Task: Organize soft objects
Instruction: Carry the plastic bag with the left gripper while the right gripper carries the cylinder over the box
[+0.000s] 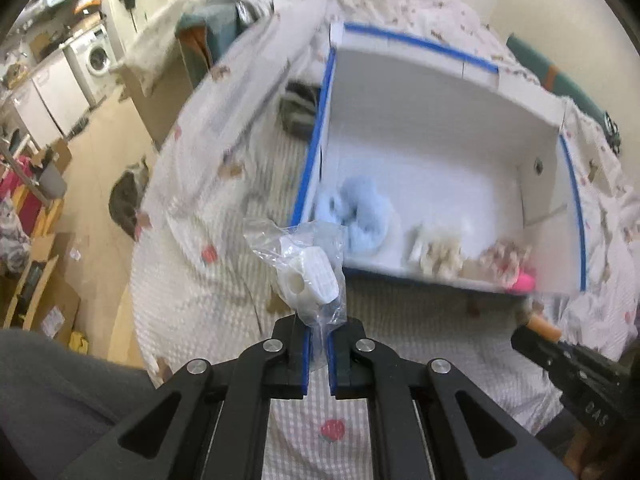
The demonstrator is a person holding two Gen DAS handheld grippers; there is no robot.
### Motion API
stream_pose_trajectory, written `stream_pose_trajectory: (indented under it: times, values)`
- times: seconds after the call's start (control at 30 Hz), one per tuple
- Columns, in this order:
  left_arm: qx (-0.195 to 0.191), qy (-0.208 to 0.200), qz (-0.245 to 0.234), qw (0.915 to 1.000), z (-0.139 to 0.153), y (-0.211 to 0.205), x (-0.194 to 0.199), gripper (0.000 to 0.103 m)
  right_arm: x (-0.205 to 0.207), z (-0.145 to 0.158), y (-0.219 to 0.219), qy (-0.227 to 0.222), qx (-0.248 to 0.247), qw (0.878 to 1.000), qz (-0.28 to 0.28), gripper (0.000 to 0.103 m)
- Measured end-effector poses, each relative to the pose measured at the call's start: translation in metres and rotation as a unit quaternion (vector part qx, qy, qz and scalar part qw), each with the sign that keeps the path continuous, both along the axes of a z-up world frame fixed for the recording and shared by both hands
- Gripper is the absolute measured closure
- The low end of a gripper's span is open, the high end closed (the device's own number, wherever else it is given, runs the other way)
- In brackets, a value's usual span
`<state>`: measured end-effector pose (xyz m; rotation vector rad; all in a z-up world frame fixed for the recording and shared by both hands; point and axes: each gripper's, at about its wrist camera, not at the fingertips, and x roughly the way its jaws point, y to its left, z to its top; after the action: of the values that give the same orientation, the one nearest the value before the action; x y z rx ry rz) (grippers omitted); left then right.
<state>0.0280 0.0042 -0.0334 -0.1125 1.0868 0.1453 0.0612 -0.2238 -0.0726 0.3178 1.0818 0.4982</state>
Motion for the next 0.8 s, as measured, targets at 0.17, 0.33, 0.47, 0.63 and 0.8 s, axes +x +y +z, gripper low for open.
stream_pose_trajectory:
  times: [0.17,0.33,0.47,0.63,0.8]
  values:
    - [0.014,-0.036,-0.001,0.9993,0.030,0.002,0.025,0.097,0.014,0.023,-0.006,-0.023,0.012,1.000,-0.009,0.091]
    - [0.016,-0.055,-0.003,0.9983,0.047,0.001,0.056,0.097,0.037,0.038,-0.012,-0.045,0.001,0.999,-0.016,0.091]
    - [0.015,-0.053,-0.006,0.9985,0.046,-0.005,0.079,0.097,0.058,0.044,-0.017,-0.061,-0.009,0.998,-0.022,0.091]
    - [0.030,-0.045,-0.015,0.9984,0.038,-0.017,0.100,0.097,0.078,0.033,-0.022,-0.060,-0.017,0.997,-0.044,0.091]
    - [0.050,-0.017,-0.024,0.9983,0.016,-0.029,0.120,0.097,0.084,0.007,-0.022,-0.045,-0.046,0.997,-0.051,0.091]
